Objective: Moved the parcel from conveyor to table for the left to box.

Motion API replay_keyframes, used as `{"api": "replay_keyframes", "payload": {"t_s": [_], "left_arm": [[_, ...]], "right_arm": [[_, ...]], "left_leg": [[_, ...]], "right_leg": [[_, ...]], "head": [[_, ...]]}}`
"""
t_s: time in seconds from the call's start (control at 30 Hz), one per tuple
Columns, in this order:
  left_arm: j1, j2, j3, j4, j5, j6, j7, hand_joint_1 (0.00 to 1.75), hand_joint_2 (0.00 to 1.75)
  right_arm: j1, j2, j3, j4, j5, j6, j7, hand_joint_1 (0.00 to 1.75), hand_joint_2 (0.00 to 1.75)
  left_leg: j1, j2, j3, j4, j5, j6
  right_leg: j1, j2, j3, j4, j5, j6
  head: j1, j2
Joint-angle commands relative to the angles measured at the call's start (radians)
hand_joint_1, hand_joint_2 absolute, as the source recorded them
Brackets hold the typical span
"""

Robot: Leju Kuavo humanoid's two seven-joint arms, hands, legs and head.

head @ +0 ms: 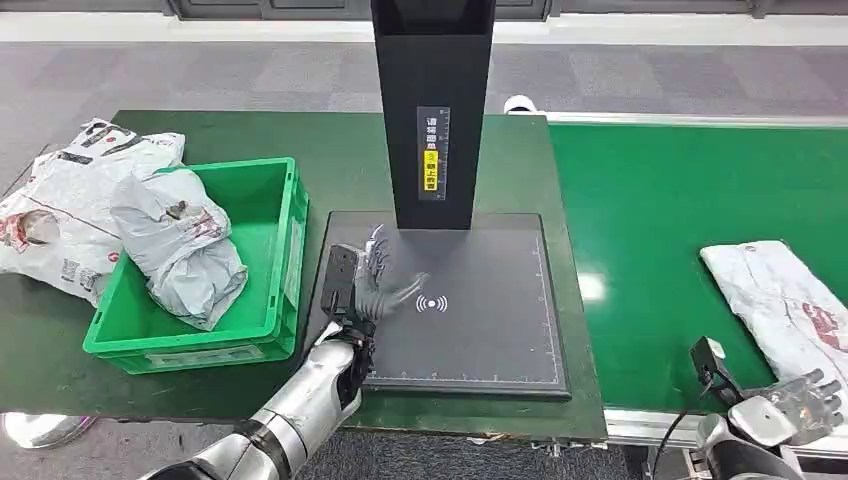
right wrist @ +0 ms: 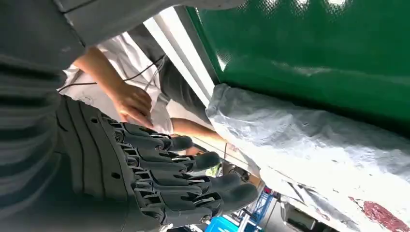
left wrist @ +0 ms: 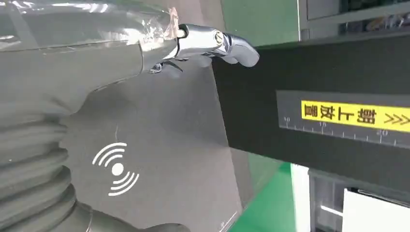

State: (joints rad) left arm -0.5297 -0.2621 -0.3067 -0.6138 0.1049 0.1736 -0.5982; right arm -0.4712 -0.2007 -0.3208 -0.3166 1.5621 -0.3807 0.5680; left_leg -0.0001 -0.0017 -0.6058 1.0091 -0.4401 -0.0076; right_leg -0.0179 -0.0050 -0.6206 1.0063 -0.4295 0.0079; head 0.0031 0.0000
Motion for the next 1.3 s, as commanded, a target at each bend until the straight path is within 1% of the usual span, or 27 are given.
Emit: {"api": "replay_keyframes", "payload": {"t_s": [0.03,0.13,0.17,0.23,0.3,0.33,0.4,0.43,0.6,0.7,0.87,0.9,1.03,1.1,1.13,1.17,1.2,1.3], "left_arm": [[-0.015,0.020,0.042,0.024,0.002,0.001,0.005,0.00,1.75],[-0.008,0.021,0.050,0.014,0.003,0.006,0.011,0.00,1.75],[-0.006,0.023,0.053,0.011,0.004,0.005,0.012,0.00,1.75],[-0.006,0.023,0.053,0.011,0.004,0.005,0.012,0.00,1.75],[-0.006,0.023,0.053,0.011,0.004,0.005,0.012,0.00,1.75],[-0.006,0.023,0.053,0.011,0.004,0.005,0.012,0.00,1.75],[-0.005,0.024,0.053,0.012,0.004,0.004,0.011,0.00,1.75],[-0.005,0.024,0.053,0.012,0.004,0.004,0.011,0.00,1.75],[-0.005,0.024,0.053,0.012,0.004,0.004,0.012,0.00,1.75],[-0.001,0.027,0.060,0.009,0.007,0.008,0.011,0.00,1.75],[0.006,0.030,0.062,-0.004,-0.020,0.040,0.001,0.00,1.75],[0.008,0.030,0.061,-0.007,-0.026,0.043,0.000,0.00,1.75],[0.008,0.027,0.064,-0.006,-0.026,0.039,0.002,0.00,1.75],[0.010,0.026,0.073,-0.018,-0.010,0.012,-0.007,0.00,1.75],[0.012,0.028,0.074,-0.026,-0.009,-0.001,-0.008,0.00,1.75],[0.012,0.027,0.075,-0.029,-0.007,-0.006,-0.007,0.00,1.75],[0.012,0.026,0.075,-0.030,-0.006,-0.011,-0.007,0.00,1.75],[0.010,0.026,0.073,-0.026,-0.008,-0.017,-0.005,0.00,1.75]], "right_arm": [[-0.033,0.017,0.056,0.048,0.005,0.003,0.002,0.00,1.75],[-0.017,0.020,0.058,0.044,0.008,-0.011,0.008,0.00,1.75],[-0.016,0.021,0.056,0.045,0.009,-0.015,0.006,0.00,1.75],[-0.016,0.021,0.056,0.045,0.009,-0.015,0.006,0.00,1.75],[-0.016,0.021,0.056,0.045,0.009,-0.015,0.006,0.00,1.75],[-0.016,0.021,0.056,0.045,0.009,-0.015,0.006,0.00,1.75],[-0.018,0.020,0.056,0.045,0.009,-0.013,0.006,0.00,1.75],[-0.018,0.020,0.056,0.045,0.009,-0.013,0.006,0.00,1.75],[-0.019,0.020,0.057,0.045,0.009,-0.012,0.005,0.00,1.75],[-0.024,0.019,0.064,0.048,0.009,-0.005,0.005,0.00,1.75],[-0.035,0.023,0.090,0.051,0.009,0.004,0.021,0.00,1.75],[-0.034,0.018,0.124,0.052,0.009,0.010,0.035,0.00,1.75],[-0.033,0.010,0.166,0.056,0.009,0.019,0.054,0.00,1.75],[-0.035,0.017,0.160,0.063,0.007,0.035,0.050,0.00,1.75],[-0.035,0.012,0.185,0.067,0.007,0.049,0.058,0.00,1.75],[-0.032,0.015,0.175,0.068,0.000,0.056,0.061,0.00,1.75],[-0.026,0.012,0.180,0.069,0.008,0.061,0.066,0.00,1.75],[-0.007,0.013,0.154,0.073,-0.015,0.065,0.043,0.00,1.75]], "left_leg": [[0.001,0.003,0.004,-0.001,-0.001,0.000],[0.001,0.003,0.004,-0.001,-0.002,-0.001],[0.001,0.001,0.002,-0.001,-0.001,0.000],[0.001,0.003,0.006,-0.003,-0.002,-0.001],[0.001,0.001,0.002,-0.001,-0.001,0.000],[0.001,0.002,0.004,-0.001,-0.001,-0.001],[0.001,0.001,0.001,0.000,-0.001,0.000],[0.001,0.002,0.004,-0.001,-0.001,-0.001],[0.001,0.001,0.002,-0.001,-0.001,0.000],[0.001,0.002,0.004,-0.001,-0.001,-0.001],[0.001,0.002,0.003,-0.001,-0.001,0.000],[0.001,0.003,0.004,-0.001,-0.002,0.000],[0.000,0.002,0.003,-0.001,-0.001,0.000],[0.001,0.003,0.004,-0.001,-0.001,0.000],[0.001,0.002,0.002,-0.001,-0.001,0.000],[0.001,0.003,0.004,-0.001,-0.001,0.000],[0.001,0.002,0.003,-0.001,-0.001,0.000],[0.001,0.001,0.003,-0.001,-0.001,0.000]], "right_leg": [[0.001,0.003,0.004,-0.002,0.000,-0.001],[0.001,0.003,0.004,-0.002,0.000,-0.001],[0.001,0.001,0.002,-0.001,0.000,-0.001],[0.002,0.003,0.006,-0.004,0.000,-0.002],[0.001,0.001,0.002,-0.001,0.000,-0.001],[0.001,0.002,0.004,-0.002,0.000,-0.001],[0.001,0.001,0.001,-0.001,0.000,-0.001],[0.001,0.001,0.004,-0.002,0.000,-0.001],[0.001,0.001,0.002,-0.001,0.000,-0.001],[0.001,0.002,0.004,-0.003,0.000,-0.001],[0.001,0.002,0.003,-0.001,0.000,-0.001],[0.001,0.003,0.004,-0.002,0.000,-0.001],[0.000,0.002,0.003,-0.001,0.000,-0.001],[0.001,0.002,0.003,-0.002,0.000,-0.001],[0.001,0.002,0.002,-0.001,0.000,-0.001],[0.001,0.002,0.005,-0.003,0.000,-0.001],[0.001,0.002,0.003,-0.002,0.000,-0.001],[0.001,0.000,0.003,-0.001,0.000,0.000]], "head": [[0.000,0.000],[0.000,0.000],[0.000,0.000],[0.000,0.000],[0.000,0.000],[0.000,0.000],[0.000,0.000],[0.000,0.000],[0.000,0.000],[0.000,0.000],[0.000,0.000],[0.000,0.000],[0.000,0.000],[0.000,0.000],[0.000,0.000],[0.000,0.000],[0.000,0.000],[0.000,0.000]]}}
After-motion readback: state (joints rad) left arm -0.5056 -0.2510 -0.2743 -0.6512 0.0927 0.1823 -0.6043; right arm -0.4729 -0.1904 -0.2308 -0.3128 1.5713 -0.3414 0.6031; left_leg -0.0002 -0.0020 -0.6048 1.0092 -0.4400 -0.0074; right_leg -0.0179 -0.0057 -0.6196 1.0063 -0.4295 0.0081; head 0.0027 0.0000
